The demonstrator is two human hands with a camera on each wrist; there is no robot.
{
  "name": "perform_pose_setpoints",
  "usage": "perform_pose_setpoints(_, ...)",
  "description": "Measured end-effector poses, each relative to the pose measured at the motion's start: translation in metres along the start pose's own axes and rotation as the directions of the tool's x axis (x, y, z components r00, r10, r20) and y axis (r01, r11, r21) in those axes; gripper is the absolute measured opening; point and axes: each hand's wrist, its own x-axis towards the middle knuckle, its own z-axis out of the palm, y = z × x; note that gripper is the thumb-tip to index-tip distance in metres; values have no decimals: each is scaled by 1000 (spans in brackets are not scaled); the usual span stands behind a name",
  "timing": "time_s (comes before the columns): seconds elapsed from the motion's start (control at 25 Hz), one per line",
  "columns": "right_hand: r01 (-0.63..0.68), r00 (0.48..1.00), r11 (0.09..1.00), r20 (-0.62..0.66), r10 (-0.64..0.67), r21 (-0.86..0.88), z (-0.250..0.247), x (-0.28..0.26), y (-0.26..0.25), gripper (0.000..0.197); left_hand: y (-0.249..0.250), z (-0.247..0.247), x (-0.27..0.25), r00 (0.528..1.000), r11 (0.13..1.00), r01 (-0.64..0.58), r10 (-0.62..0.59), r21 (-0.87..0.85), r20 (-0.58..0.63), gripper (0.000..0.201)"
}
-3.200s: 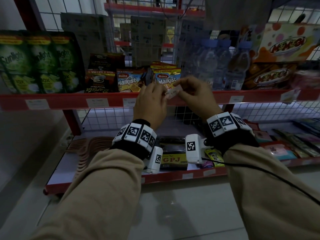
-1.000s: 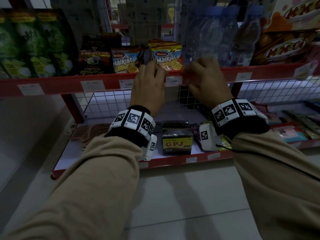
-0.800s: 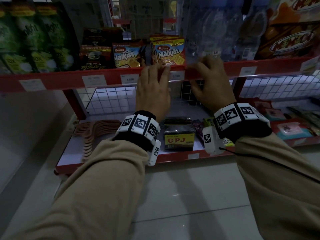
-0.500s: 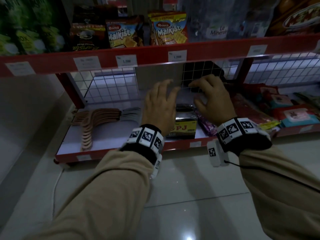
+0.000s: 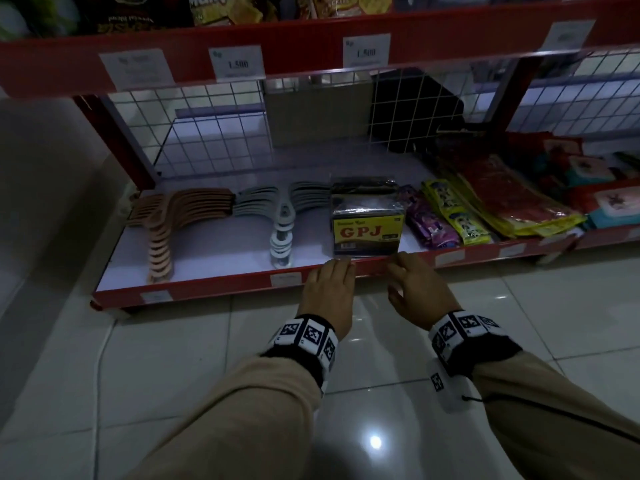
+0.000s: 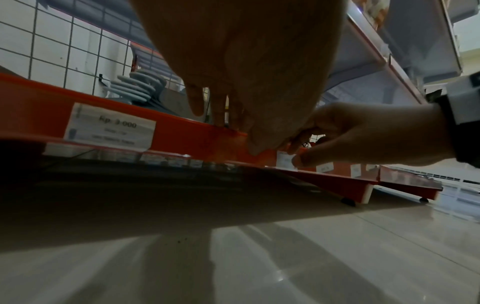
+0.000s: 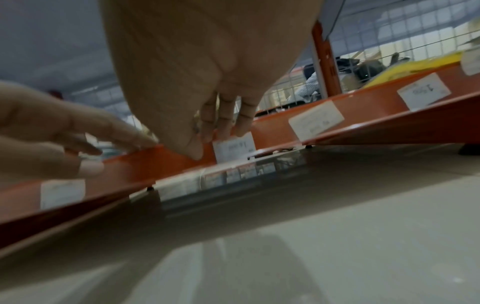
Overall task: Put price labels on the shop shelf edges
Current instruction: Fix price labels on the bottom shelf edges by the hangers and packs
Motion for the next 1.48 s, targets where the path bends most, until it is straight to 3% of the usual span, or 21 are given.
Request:
perform_pose_setpoints(0.32,-6,997,998,-80,0,-67,15,-8,-2,53,-3,10,-1,999,1000,9,-10,-12,-32,64)
perform_pose_setpoints(0.56,-50,987,999,-153,47,-14,14,6,-5,41,2,10,2,996,998,40,-44,-47,-78,60)
perform_pose_setpoints(0.8,-117,992,988,-63,111,-99,6,8,-4,39,14,15,3,994,997,-34,26,-72,-106,62)
perform_pose_setpoints(1.12,-129,987,990,-90,134,56,5,1,21,38,21,7,21,996,991,17,-28,-136,-84,45)
perform_pose_setpoints(1.48,-70,987,996,-145,63,-46,8,2,18,26,23,4,26,994,984,11,-30,-177,-104,29)
